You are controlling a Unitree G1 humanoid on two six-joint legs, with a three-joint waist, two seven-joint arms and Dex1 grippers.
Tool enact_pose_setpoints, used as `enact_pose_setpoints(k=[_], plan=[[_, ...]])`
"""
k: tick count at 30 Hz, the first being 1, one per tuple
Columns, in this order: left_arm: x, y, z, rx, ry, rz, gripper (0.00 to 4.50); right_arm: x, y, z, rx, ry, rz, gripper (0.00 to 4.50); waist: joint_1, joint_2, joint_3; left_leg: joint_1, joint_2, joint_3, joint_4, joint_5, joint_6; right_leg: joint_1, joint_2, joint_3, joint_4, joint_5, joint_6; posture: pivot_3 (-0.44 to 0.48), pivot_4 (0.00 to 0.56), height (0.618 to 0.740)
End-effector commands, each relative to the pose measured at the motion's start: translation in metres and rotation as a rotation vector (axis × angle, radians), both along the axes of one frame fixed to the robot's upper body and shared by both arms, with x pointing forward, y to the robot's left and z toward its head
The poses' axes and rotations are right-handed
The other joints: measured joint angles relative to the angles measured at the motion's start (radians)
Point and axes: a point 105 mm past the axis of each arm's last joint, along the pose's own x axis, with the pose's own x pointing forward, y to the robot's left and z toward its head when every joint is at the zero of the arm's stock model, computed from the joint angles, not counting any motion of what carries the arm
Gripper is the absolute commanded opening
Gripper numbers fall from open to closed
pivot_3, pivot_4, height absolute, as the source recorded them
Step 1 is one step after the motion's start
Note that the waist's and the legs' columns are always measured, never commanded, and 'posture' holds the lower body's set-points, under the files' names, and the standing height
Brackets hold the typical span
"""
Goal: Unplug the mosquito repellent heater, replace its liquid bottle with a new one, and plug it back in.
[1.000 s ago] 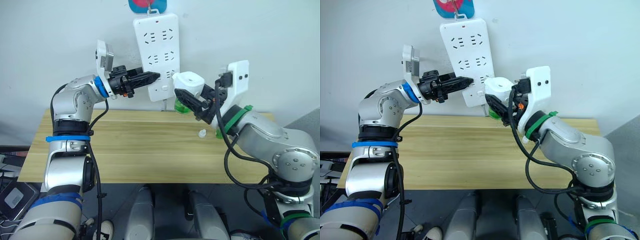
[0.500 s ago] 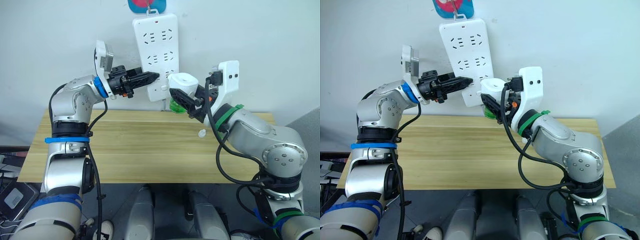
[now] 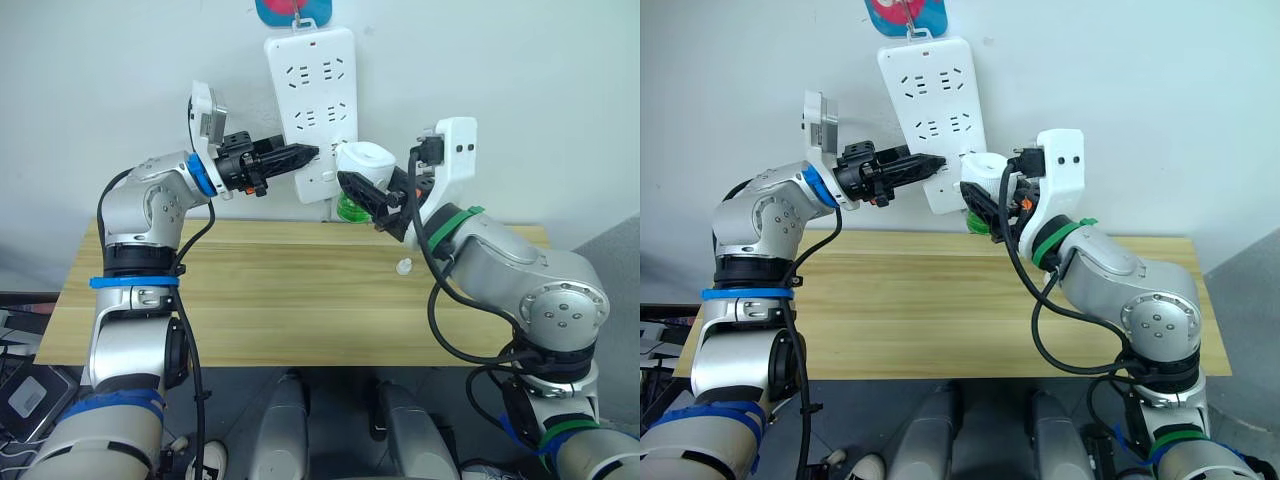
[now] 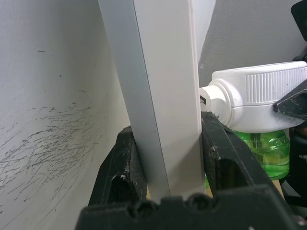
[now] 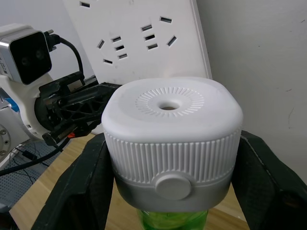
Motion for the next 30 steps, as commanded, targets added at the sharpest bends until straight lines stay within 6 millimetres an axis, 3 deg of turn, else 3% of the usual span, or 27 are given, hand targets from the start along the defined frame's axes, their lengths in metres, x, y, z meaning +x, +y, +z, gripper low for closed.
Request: enact_pose_setpoints(k=[1,5,11,15,19,25,30], plan=[[-0.012,-0.013,0.007,-0.013,-0.035,-0.088,1.33,0.010,-0.008,0.008,-0.010,-0.033,-0.099,2.97,-0.001,0.000,0.000,0.000,0.000,0.000,0.000,0.000,0.000,0.000,0.000,0.000,0.000,0.000,0.000,0.186,0.308,0.740],[-0.012,-0.016,0.007,-0.018,-0.032,-0.096,1.33,0.014,-0.001,0.006,-0.189,-0.129,-0.117,2.97,-0.005,0.000,0.000,0.000,0.000,0.001,0.000,0.001,0.001,0.000,0.000,0.000,0.000,0.000,0.000,0.186,0.308,0.740],[-0.013,-0.018,0.007,-0.025,-0.028,-0.098,1.33,0.020,0.006,-0.002,-0.256,-0.159,-0.122,2.97,-0.006,0.000,0.000,0.001,0.000,0.001,0.000,0.005,0.007,0.000,0.000,0.000,0.000,-0.001,0.001,0.191,0.308,0.740],[-0.013,-0.018,0.006,-0.027,-0.026,-0.097,1.33,0.024,0.012,0.000,0.028,-0.007,-0.098,2.97,-0.010,0.000,0.000,0.001,0.001,0.001,0.000,0.007,0.009,0.000,0.001,0.000,0.000,0.002,-0.002,0.193,0.309,0.740],[-0.013,-0.018,0.006,-0.028,-0.025,-0.096,1.33,0.025,0.014,0.001,0.109,0.049,-0.087,2.97,-0.008,0.000,0.000,0.001,0.002,0.001,-0.001,0.010,0.014,-0.001,0.001,-0.002,0.003,0.003,-0.003,0.193,0.311,0.740],[-0.014,-0.020,0.005,-0.031,-0.023,-0.100,1.33,0.029,0.016,0.002,-0.106,-0.066,-0.111,2.97,-0.008,0.000,0.000,0.001,0.002,0.003,-0.001,0.010,0.014,-0.001,0.001,-0.001,0.002,0.003,-0.003,0.193,0.309,0.740],[-0.014,-0.020,0.005,-0.031,-0.024,-0.100,1.33,0.033,0.015,0.000,-0.185,-0.100,-0.130,2.97,-0.008,0.000,0.000,0.002,0.002,0.003,-0.002,0.010,0.014,-0.001,0.001,-0.001,0.002,0.003,-0.003,0.196,0.307,0.740]])
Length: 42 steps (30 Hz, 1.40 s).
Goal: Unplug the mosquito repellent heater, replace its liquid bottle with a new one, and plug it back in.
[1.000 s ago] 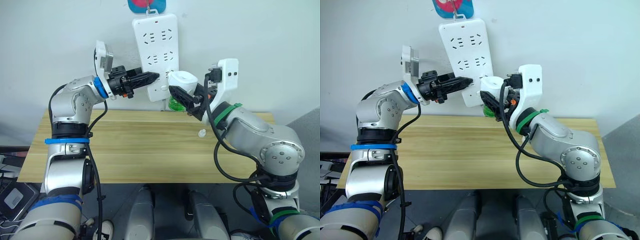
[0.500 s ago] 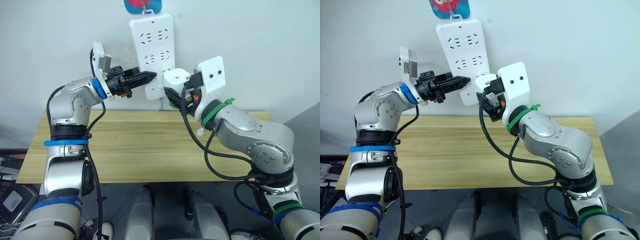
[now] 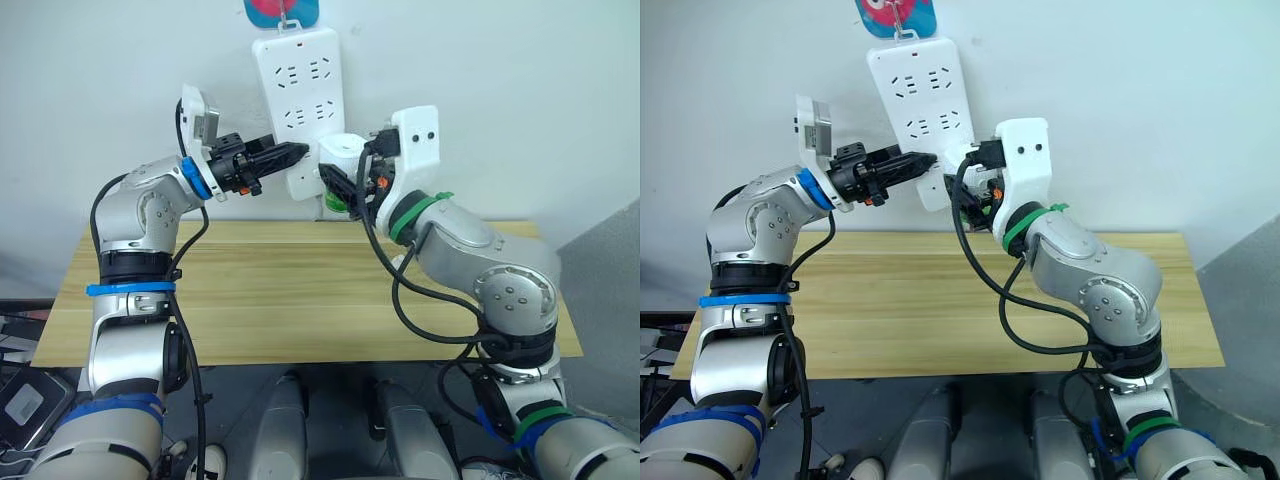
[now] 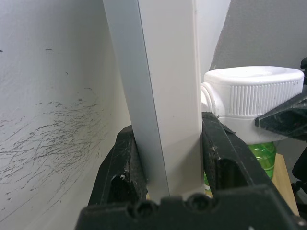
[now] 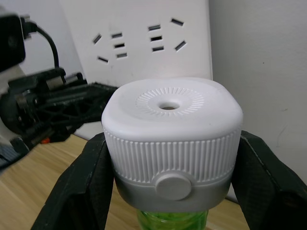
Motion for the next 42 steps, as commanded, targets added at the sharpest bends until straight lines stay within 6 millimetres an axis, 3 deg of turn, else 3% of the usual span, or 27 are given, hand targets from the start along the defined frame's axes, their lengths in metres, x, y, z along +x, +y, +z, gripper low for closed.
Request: enact_pose_setpoints(k=[1,7,11,12,21,22,23,27,30,33,36,42], plan=[[-0.019,-0.026,0.010,-0.012,-0.052,-0.164,1.33,0.013,-0.006,0.001,-0.011,-0.004,-0.070,2.97,0.000,0.000,0.000,0.000,0.000,0.000,0.000,0.000,0.000,0.000,0.000,0.000,0.000,0.000,0.000,0.197,0.308,0.740],[-0.020,-0.025,0.008,-0.010,-0.052,-0.158,1.33,0.010,-0.002,0.007,0.084,0.055,-0.016,2.97,-0.001,0.000,0.000,0.000,0.000,0.000,0.000,0.000,0.000,0.000,0.000,0.000,0.000,0.000,0.000,0.199,0.305,0.740],[-0.016,-0.022,0.005,-0.002,-0.055,-0.131,1.33,0.003,-0.005,0.012,0.088,0.036,0.012,4.31,0.004,0.000,0.000,0.000,0.000,0.000,-0.001,0.000,0.000,0.000,0.000,0.000,-0.001,0.000,0.000,0.199,0.303,0.740],[-0.015,-0.022,0.005,-0.001,-0.057,-0.126,1.33,-0.001,-0.007,0.011,0.076,0.031,0.022,4.42,0.005,0.000,0.000,-0.001,0.000,0.000,-0.001,0.000,0.000,0.000,0.000,-0.001,-0.003,0.000,0.000,0.199,0.303,0.740],[-0.005,-0.009,-0.001,0.015,-0.066,-0.049,1.33,-0.038,-0.031,-0.023,-0.068,0.072,0.123,4.42,0.010,-0.001,-0.001,-0.003,-0.007,0.001,-0.017,0.000,0.000,-0.002,-0.016,-0.005,-0.005,-0.005,0.002,0.204,0.297,0.740],[-0.004,-0.007,-0.001,0.015,-0.067,-0.039,2.04,-0.039,-0.032,-0.024,-0.072,0.074,0.129,4.50,0.008,-0.001,-0.001,-0.003,-0.009,0.001,-0.017,0.000,0.000,-0.002,-0.016,-0.005,-0.005,-0.006,0.002,0.204,0.297,0.740],[-0.003,-0.005,-0.002,0.014,-0.065,-0.032,2.19,-0.039,-0.033,-0.025,-0.073,0.075,0.130,4.50,0.006,-0.001,-0.001,-0.002,-0.013,0.001,-0.016,0.000,0.000,-0.002,-0.017,-0.005,-0.004,-0.006,0.002,0.204,0.297,0.740],[0.000,0.013,-0.005,0.035,-0.067,0.031,3.55,-0.039,-0.037,-0.028,-0.071,0.082,0.135,4.50,-0.001,-0.001,-0.001,-0.002,-0.014,0.000,-0.015,0.000,0.000,-0.002,-0.018,-0.004,-0.004,-0.007,0.004,0.226,0.290,0.740],[0.000,0.036,-0.006,0.064,-0.082,0.121,4.46,-0.040,-0.038,-0.033,-0.075,0.091,0.144,4.50,-0.001,-0.001,-0.001,-0.002,-0.014,0.000,-0.015,0.001,0.000,-0.002,-0.018,-0.005,-0.004,-0.007,0.004,0.235,0.289,0.740],[-0.001,0.061,-0.008,0.086,-0.084,0.209,4.46,-0.040,-0.035,-0.035,-0.059,0.090,0.165,4.50,0.000,-0.001,-0.001,-0.002,-0.014,0.000,-0.015,0.001,-0.001,-0.002,-0.018,-0.005,-0.004,-0.006,0.003,0.248,0.285,0.740],[-0.011,0.080,-0.011,0.114,-0.069,0.241,4.50,-0.041,-0.026,-0.035,-0.031,0.084,0.212,3.60,0.001,-0.001,-0.001,-0.002,-0.015,0.000,-0.016,0.001,-0.001,-0.002,-0.018,-0.005,-0.004,-0.006,0.003,0.270,0.282,0.740],[-0.045,0.079,-0.011,0.131,-0.027,0.167,4.50,-0.046,0.004,-0.030,-0.011,0.053,0.350,1.38,0.007,-0.001,-0.001,-0.002,-0.015,-0.001,-0.016,0.001,-0.001,-0.002,-0.020,-0.006,-0.004,-0.006,0.003,0.308,0.276,0.740]])
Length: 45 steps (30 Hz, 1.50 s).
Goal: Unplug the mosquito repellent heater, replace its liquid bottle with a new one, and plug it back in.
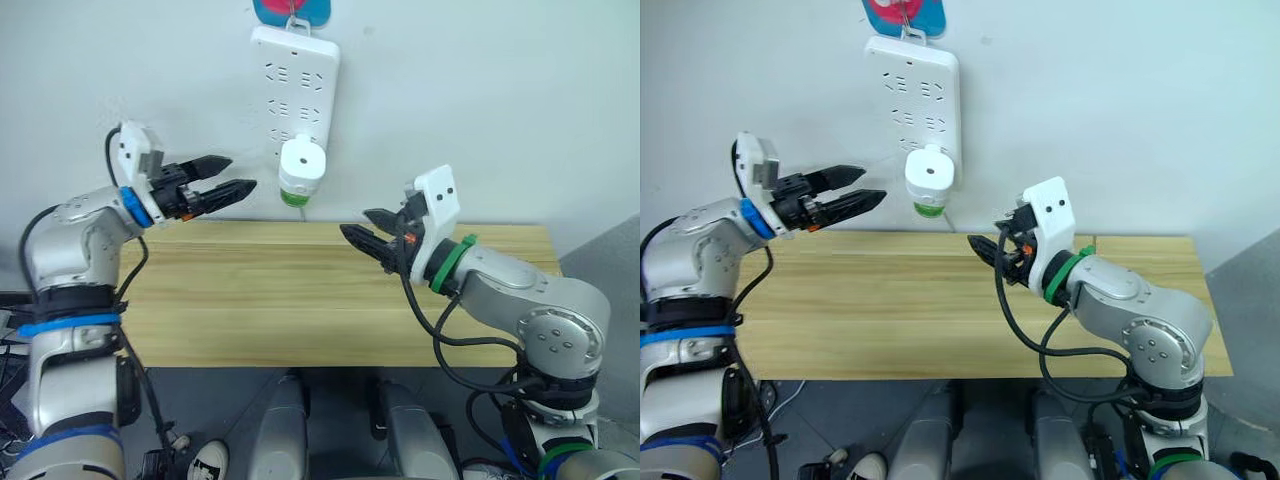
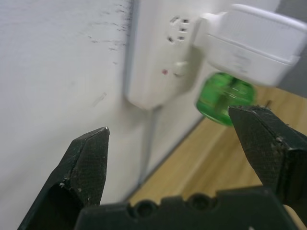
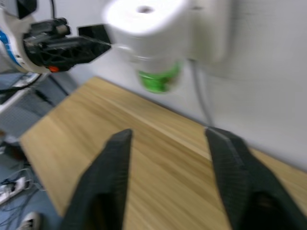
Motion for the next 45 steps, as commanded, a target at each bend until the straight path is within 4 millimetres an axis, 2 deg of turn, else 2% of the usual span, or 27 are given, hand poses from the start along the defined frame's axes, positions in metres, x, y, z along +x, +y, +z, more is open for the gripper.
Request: enact_pose_setpoints(k=[1,4,8,12,19,30,38,41,43,45], plan=[[-0.026,-0.012,0.018,-0.001,-0.034,-0.084,4.50,-0.006,0.020,0.015,0.041,-0.069,0.085,1.05,0.004,0.000,0.000,0.000,0.000,-0.001,0.000,0.001,-0.001,0.000,0.000,-0.001,0.000,0.000,0.000,0.311,0.274,0.740],[-0.044,-0.028,0.011,0.018,0.002,-0.154,4.50,-0.003,0.031,0.022,0.067,-0.086,0.110,0.04,0.011,0.000,0.000,0.000,-0.001,-0.001,0.000,0.003,-0.004,0.001,-0.001,-0.001,0.000,0.000,0.001,0.325,0.270,0.740],[-0.050,-0.036,0.010,0.006,0.011,-0.169,4.50,0.004,0.032,0.024,0.076,-0.102,0.086,0.04,0.031,-0.001,0.000,0.000,0.000,-0.002,0.000,0.005,-0.009,0.001,-0.001,-0.002,0.000,-0.001,0.002,0.334,0.270,0.740],[-0.048,-0.038,0.012,-0.007,0.014,-0.169,4.50,0.022,0.022,0.020,0.039,-0.121,-0.015,0.04,0.045,-0.001,-0.001,0.001,0.000,-0.001,0.000,0.007,-0.011,0.002,-0.001,-0.002,0.000,-0.002,0.003,0.334,0.268,0.740],[-0.045,-0.044,0.013,-0.009,0.013,-0.190,4.50,0.040,0.017,0.032,0.110,-0.114,-0.114,0.04,0.051,-0.001,-0.001,0.001,0.000,0.000,-0.001,0.007,-0.011,0.001,0.000,-0.003,0.000,0.000,0.001,0.317,0.271,0.740],[-0.041,-0.045,0.013,-0.005,0.016,-0.202,4.50,0.047,0.003,0.036,0.131,-0.112,-0.190,0.04,0.052,-0.001,-0.001,0.001,0.001,-0.001,-0.001,0.010,-0.013,0.001,0.000,-0.003,0.000,0.000,0.002,0.299,0.278,0.740],[-0.040,-0.047,0.012,-0.007,0.019,-0.211,4.50,0.063,-0.021,0.046,0.288,-0.050,-0.348,0.04,0.052,-0.001,-0.001,0.000,0.004,0.001,-0.001,0.015,-0.011,0.002,0.000,-0.006,0.000,0.004,0.001,0.286,0.283,0.740],[-0.039,-0.048,0.011,-0.007,0.019,-0.215,4.50,0.062,-0.020,0.046,0.282,-0.045,-0.336,0.04,0.053,-0.001,-0.001,0.000,0.015,0.012,-0.001,0.022,-0.008,0.004,-0.001,-0.013,-0.002,0.005,-0.006,0.284,0.283,0.740],[-0.039,-0.048,0.011,-0.006,0.019,-0.216,4.50,0.050,-0.006,0.043,0.237,-0.052,-0.222,0.04,0.054,-0.001,-0.001,0.000,0.017,0.015,-0.003,0.023,-0.006,0.005,-0.004,-0.018,-0.002,0.005,-0.008,0.284,0.283,0.740],[-0.038,-0.048,0.010,-0.004,0.021,-0.217,4.50,0.027,0.015,0.033,0.161,-0.032,-0.038,0.04,0.054,-0.001,-0.001,-0.001,0.017,0.020,-0.007,0.024,-0.004,0.005,-0.008,-0.020,-0.002,0.006,-0.009,0.280,0.286,0.740]])
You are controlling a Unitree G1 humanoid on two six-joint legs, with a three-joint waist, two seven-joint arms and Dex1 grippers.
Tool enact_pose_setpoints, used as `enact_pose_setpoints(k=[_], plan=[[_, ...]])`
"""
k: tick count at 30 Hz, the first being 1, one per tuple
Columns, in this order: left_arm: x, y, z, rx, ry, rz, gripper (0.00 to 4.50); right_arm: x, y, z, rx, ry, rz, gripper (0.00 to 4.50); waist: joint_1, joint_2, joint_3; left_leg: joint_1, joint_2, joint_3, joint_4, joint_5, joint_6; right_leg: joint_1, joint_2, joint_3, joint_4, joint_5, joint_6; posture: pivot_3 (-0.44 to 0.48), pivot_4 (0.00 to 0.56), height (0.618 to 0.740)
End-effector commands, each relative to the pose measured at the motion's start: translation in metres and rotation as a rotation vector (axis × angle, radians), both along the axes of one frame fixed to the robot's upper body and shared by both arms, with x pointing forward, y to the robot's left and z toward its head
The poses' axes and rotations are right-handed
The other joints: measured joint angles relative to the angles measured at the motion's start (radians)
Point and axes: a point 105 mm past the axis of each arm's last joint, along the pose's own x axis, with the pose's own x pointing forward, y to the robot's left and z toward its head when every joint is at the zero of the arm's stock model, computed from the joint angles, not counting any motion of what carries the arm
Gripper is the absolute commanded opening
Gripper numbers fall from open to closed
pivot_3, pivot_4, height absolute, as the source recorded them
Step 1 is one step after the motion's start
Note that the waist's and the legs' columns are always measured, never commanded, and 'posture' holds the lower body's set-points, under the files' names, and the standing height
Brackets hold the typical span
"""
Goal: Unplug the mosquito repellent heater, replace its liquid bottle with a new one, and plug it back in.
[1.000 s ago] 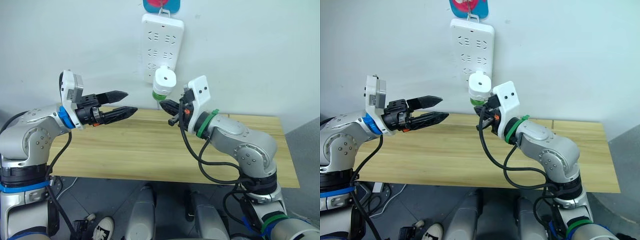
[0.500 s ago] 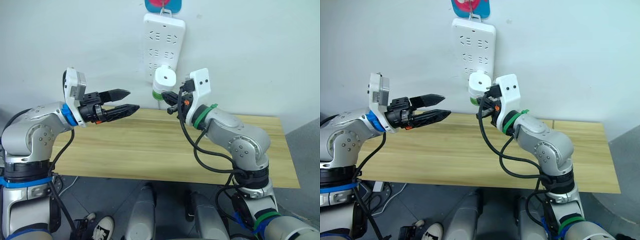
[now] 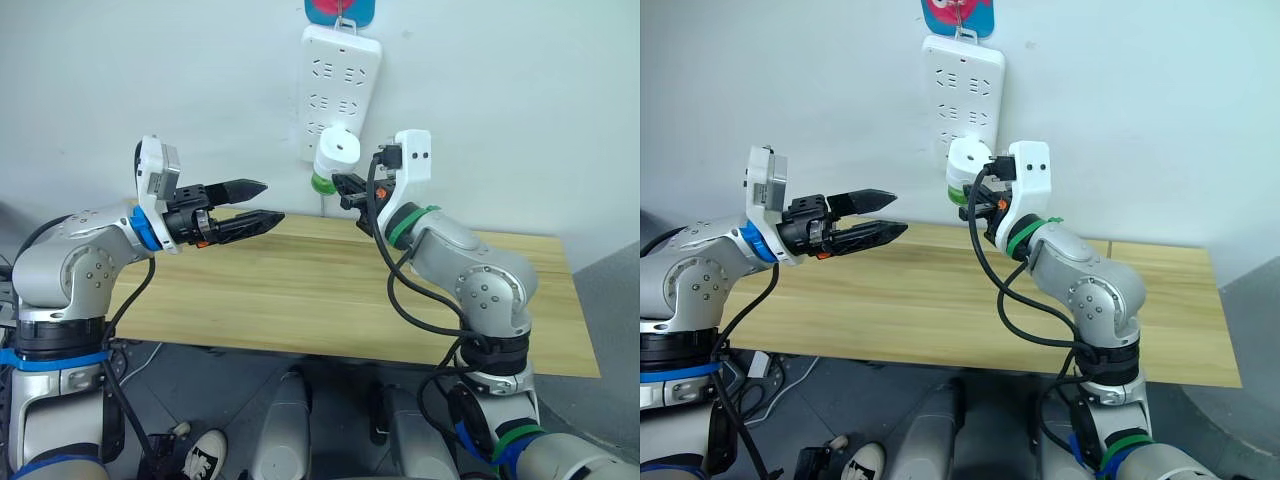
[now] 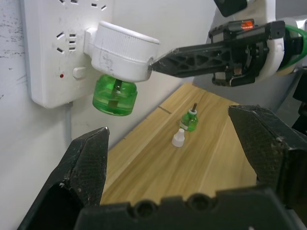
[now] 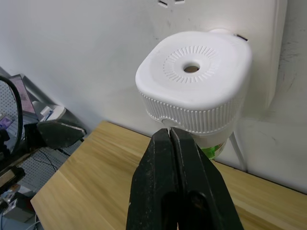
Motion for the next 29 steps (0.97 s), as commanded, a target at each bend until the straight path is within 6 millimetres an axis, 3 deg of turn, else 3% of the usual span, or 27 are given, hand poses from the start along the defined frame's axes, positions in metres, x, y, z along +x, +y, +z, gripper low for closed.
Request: enact_pose_setpoints(k=[1,4,6,8,14,17,22,29], plan=[[-0.001,-0.001,0.010,0.005,-0.047,-0.014,4.50,-0.036,0.014,0.008,-0.063,-0.076,0.215,0.04,0.000,0.000,0.000,0.000,0.000,0.002,-0.002,0.001,0.001,0.000,-0.002,-0.001,0.000,0.000,0.000,0.280,0.286,0.740],[0.002,0.005,0.008,0.018,-0.046,0.010,4.50,-0.059,0.013,0.000,-0.125,-0.080,0.315,0.20,-0.001,-0.001,0.000,0.000,0.000,0.010,-0.007,0.004,0.005,-0.001,-0.005,-0.001,-0.003,-0.003,0.000,0.280,0.286,0.740],[0.007,0.013,0.004,0.044,-0.041,0.056,4.50,-0.059,-0.010,-0.005,-0.171,-0.085,0.281,0.62,0.000,-0.001,0.000,-0.001,-0.001,0.011,-0.012,0.003,0.005,-0.003,-0.006,-0.001,-0.002,-0.002,0.004,0.290,0.289,0.740],[0.012,0.023,-0.002,0.079,-0.040,0.109,4.50,-0.059,-0.031,-0.009,-0.238,-0.095,0.252,1.32,0.001,-0.001,0.000,-0.001,-0.002,0.010,-0.013,0.002,0.004,-0.003,-0.006,-0.001,-0.002,-0.004,0.006,0.292,0.288,0.740],[0.033,0.081,-0.026,0.320,-0.063,0.346,4.50,-0.044,-0.153,-0.011,-0.478,-0.124,0.007,3.49,0.009,-0.001,0.000,-0.001,-0.004,0.011,-0.015,0.001,0.003,-0.003,-0.007,-0.001,-0.005,-0.009,0.013,0.299,0.287,0.740],[0.038,0.104,-0.031,0.394,-0.077,0.410,4.50,-0.044,-0.198,-0.009,-0.553,-0.125,-0.061,4.48,0.009,-0.001,-0.001,0.000,-0.002,0.013,-0.015,0.001,0.003,-0.002,-0.007,0.000,-0.006,-0.010,0.012,0.300,0.287,0.740],[0.043,0.129,-0.029,0.420,-0.100,0.478,4.50,-0.053,-0.253,-0.012,-0.622,-0.097,-0.152,4.48,0.020,-0.001,-0.001,0.000,-0.002,0.013,-0.013,0.001,0.003,-0.002,-0.007,0.000,-0.004,-0.010,0.012,0.297,0.284,0.740],[0.046,0.122,-0.030,0.414,-0.108,0.427,4.50,-0.055,-0.251,-0.021,-0.605,-0.077,-0.140,4.48,0.023,-0.001,-0.001,0.000,-0.003,0.014,-0.010,0.001,0.002,-0.001,-0.008,0.000,-0.002,-0.009,0.013,0.290,0.283,0.740]])
